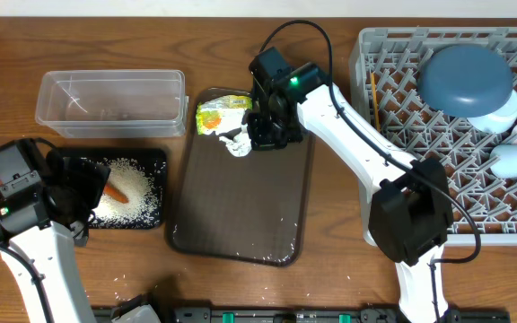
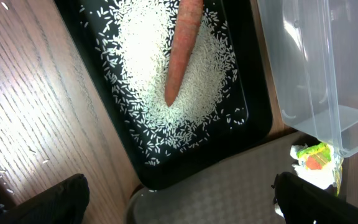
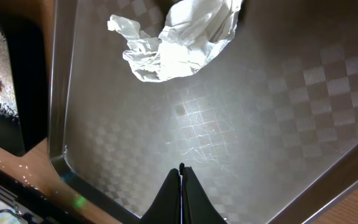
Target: Sort waste into correct bins and load items into the dishwasher rack
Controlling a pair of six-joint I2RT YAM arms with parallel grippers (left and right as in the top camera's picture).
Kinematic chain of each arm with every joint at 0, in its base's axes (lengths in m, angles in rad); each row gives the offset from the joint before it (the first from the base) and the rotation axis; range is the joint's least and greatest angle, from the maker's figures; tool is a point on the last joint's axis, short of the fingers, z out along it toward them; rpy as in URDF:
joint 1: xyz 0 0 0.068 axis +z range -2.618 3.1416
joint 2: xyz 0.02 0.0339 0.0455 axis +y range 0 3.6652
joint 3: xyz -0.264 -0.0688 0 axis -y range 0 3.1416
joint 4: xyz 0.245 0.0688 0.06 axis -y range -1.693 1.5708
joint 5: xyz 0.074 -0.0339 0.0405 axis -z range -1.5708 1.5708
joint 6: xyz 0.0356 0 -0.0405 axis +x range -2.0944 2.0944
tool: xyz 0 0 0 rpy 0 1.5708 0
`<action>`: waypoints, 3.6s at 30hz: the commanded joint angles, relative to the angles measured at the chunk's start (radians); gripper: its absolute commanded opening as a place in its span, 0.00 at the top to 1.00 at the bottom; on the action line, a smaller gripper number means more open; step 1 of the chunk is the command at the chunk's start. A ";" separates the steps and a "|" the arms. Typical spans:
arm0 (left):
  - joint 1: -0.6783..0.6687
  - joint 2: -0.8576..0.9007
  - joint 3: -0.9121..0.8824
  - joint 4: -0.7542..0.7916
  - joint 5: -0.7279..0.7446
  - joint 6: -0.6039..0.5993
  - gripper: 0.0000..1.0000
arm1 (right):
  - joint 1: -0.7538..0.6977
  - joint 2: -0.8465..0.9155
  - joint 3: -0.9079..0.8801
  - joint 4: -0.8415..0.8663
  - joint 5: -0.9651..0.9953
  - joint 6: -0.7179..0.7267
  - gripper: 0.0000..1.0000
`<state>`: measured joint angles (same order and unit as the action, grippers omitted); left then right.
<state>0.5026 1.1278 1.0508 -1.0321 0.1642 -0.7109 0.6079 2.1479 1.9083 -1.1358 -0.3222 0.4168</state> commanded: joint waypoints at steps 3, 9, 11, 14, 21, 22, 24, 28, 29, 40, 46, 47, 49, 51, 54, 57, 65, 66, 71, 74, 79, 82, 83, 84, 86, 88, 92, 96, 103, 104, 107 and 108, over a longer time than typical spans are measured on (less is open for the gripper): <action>0.004 0.002 0.020 -0.003 -0.016 -0.009 0.02 | 0.001 -0.016 0.005 -0.001 0.005 0.002 0.98; 0.004 0.002 0.020 -0.003 -0.016 -0.009 0.03 | 0.001 -0.016 0.005 0.003 0.005 0.002 0.99; 0.004 0.002 0.020 -0.003 -0.016 -0.009 0.03 | 0.002 -0.016 0.005 0.006 0.004 0.002 0.55; 0.004 0.002 0.020 -0.003 -0.016 -0.009 0.03 | 0.006 -0.016 0.005 0.033 0.010 -0.014 0.01; 0.004 0.002 0.020 -0.003 -0.016 -0.009 0.03 | 0.034 -0.016 0.005 0.132 0.098 -0.013 0.01; 0.004 0.002 0.020 -0.003 -0.016 -0.009 0.03 | 0.038 -0.016 0.005 0.144 0.098 -0.013 0.01; 0.004 0.002 0.020 -0.003 -0.016 -0.009 0.03 | 0.047 -0.016 0.005 0.168 0.106 -0.005 0.01; 0.004 0.002 0.020 -0.003 -0.017 -0.009 0.03 | 0.069 -0.006 0.005 0.180 0.219 0.069 0.01; 0.004 0.002 0.020 -0.003 -0.016 -0.009 0.03 | 0.075 0.001 0.005 0.182 0.240 0.082 0.01; 0.004 0.002 0.020 -0.003 -0.017 -0.009 0.03 | 0.056 -0.021 0.020 0.153 0.240 0.129 0.01; 0.004 0.002 0.020 -0.003 -0.017 -0.009 0.03 | -0.113 -0.202 0.040 0.042 0.308 0.128 0.01; 0.004 0.002 0.020 -0.003 -0.017 -0.009 0.03 | -0.156 -0.233 0.040 0.018 0.333 0.128 0.01; 0.004 0.002 0.020 -0.003 -0.016 -0.009 0.03 | -0.239 -0.286 0.040 -0.032 0.349 0.128 0.01; 0.004 0.002 0.020 -0.003 -0.017 -0.009 0.02 | -0.321 -0.327 0.040 -0.087 0.316 0.128 0.01; 0.004 0.002 0.020 -0.003 -0.016 -0.009 0.03 | -0.433 -0.369 0.040 -0.187 0.280 0.129 0.01; 0.004 0.002 0.020 -0.003 -0.017 -0.009 0.03 | -0.512 -0.379 0.039 -0.288 0.286 0.127 0.01; 0.004 0.002 0.020 -0.003 -0.016 -0.009 0.03 | -0.590 -0.378 0.023 -0.385 0.364 0.117 0.01; 0.004 0.002 0.020 -0.003 -0.017 -0.009 0.03 | -0.591 -0.378 0.023 -0.385 0.378 0.117 0.01; 0.004 0.002 0.020 -0.003 -0.016 -0.009 0.03 | -0.591 -0.378 0.023 -0.383 0.423 0.117 0.01; 0.004 0.002 0.020 -0.003 -0.016 -0.009 0.03 | -0.587 -0.378 0.023 -0.383 0.423 0.117 0.01; 0.004 0.002 0.020 -0.003 -0.016 -0.009 0.02 | -0.585 -0.378 0.023 -0.383 0.423 0.117 0.01; 0.004 0.002 0.020 -0.003 -0.016 -0.009 0.03 | -0.585 -0.378 0.023 -0.383 0.423 0.117 0.01; 0.004 0.002 0.020 -0.003 -0.016 -0.009 0.03 | -0.585 -0.378 0.023 -0.383 0.423 0.117 0.01; 0.004 0.002 0.020 -0.003 -0.016 -0.009 0.03 | -0.585 -0.379 0.023 -0.383 0.423 0.117 0.01; 0.004 0.002 0.020 -0.003 -0.016 -0.009 0.02 | -0.584 -0.378 0.023 -0.383 0.423 0.117 0.01; 0.004 0.002 0.020 -0.003 -0.016 -0.009 0.03 | -0.584 -0.378 0.023 -0.383 0.423 0.117 0.01; 0.004 0.002 0.020 0.041 -0.016 -0.013 0.03 | -0.584 -0.378 0.023 -0.383 0.423 0.117 0.01; 0.004 0.002 0.020 0.020 0.093 -0.024 0.03 | -0.584 -0.378 0.023 -0.383 0.423 0.117 0.01; 0.000 0.002 0.016 -0.104 0.341 -0.174 0.02 | -0.583 -0.379 0.023 -0.383 0.423 0.117 0.01; -0.008 0.002 0.014 -0.122 0.373 -0.174 0.02 | -0.583 -0.379 0.023 -0.383 0.423 0.117 0.01; -0.059 0.002 0.010 -0.140 0.504 -0.077 0.02 | -0.581 -0.378 0.023 -0.383 0.423 0.117 0.01; -0.088 0.002 0.010 -0.129 0.563 0.000 0.02 | -0.581 -0.378 0.023 -0.383 0.423 0.117 0.01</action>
<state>0.4675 1.1278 1.0527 -1.1687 0.5251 -0.8211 0.0196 1.7660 1.9358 -1.5181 0.0837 0.5343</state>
